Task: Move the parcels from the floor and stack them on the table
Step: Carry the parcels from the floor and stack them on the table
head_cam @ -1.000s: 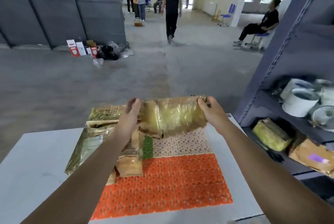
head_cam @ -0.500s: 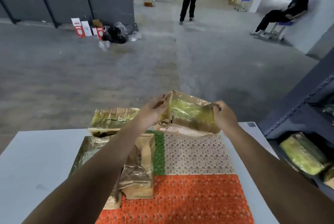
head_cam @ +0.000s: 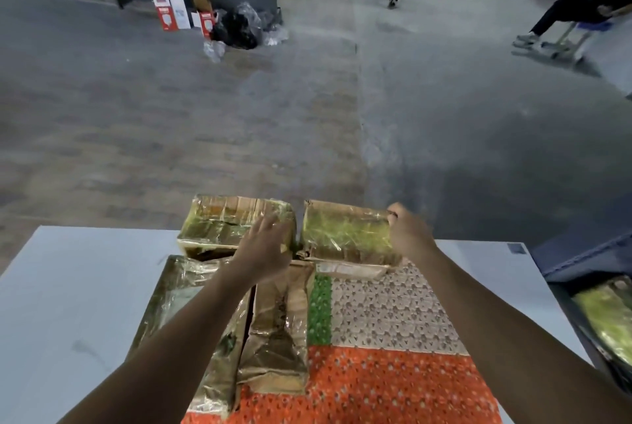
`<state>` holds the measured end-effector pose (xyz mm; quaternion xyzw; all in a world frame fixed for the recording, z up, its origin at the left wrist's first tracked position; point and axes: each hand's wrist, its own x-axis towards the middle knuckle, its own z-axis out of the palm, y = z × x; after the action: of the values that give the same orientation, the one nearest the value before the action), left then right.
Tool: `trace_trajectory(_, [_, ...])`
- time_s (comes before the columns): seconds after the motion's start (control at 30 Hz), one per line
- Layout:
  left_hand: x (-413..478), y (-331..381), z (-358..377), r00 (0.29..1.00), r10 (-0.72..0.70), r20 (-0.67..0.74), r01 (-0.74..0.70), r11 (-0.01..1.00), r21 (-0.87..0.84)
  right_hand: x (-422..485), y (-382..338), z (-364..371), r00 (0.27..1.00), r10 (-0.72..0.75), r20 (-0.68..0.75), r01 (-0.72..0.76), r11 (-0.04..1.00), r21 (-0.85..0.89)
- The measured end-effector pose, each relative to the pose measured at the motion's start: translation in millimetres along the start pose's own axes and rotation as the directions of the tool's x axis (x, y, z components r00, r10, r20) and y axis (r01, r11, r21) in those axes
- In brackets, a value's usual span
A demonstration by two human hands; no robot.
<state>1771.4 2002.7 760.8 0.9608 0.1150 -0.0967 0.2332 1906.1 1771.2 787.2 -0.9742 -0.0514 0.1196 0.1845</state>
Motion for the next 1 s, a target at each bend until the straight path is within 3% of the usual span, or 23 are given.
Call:
trace_trajectory(0.43, [8,-4,9,1.000,0.000,-0.020,0.003,0.985,0.171,29,-12,12,0.987,-0.089,0.136,0.111,0.980,-0.163])
trace_trajectory(0.67, [5,-1,10,0.995,-0.014,-0.094,0.029,0.986,0.163,30,-4,17,0.987,-0.103,0.121,0.120,0.982,-0.143])
trace_trajectory(0.77, [3,-1,7,0.991,-0.032,-0.128,0.044,0.995,0.093,26,-13,15,0.994,-0.101,0.051,0.109,0.977,-0.185])
trace_trajectory(1.0, [-2,-10,-1,0.992,-0.054,-0.111,0.068,0.990,0.126,17,-33,34,0.955,-0.269,0.126,0.295,0.910,-0.291])
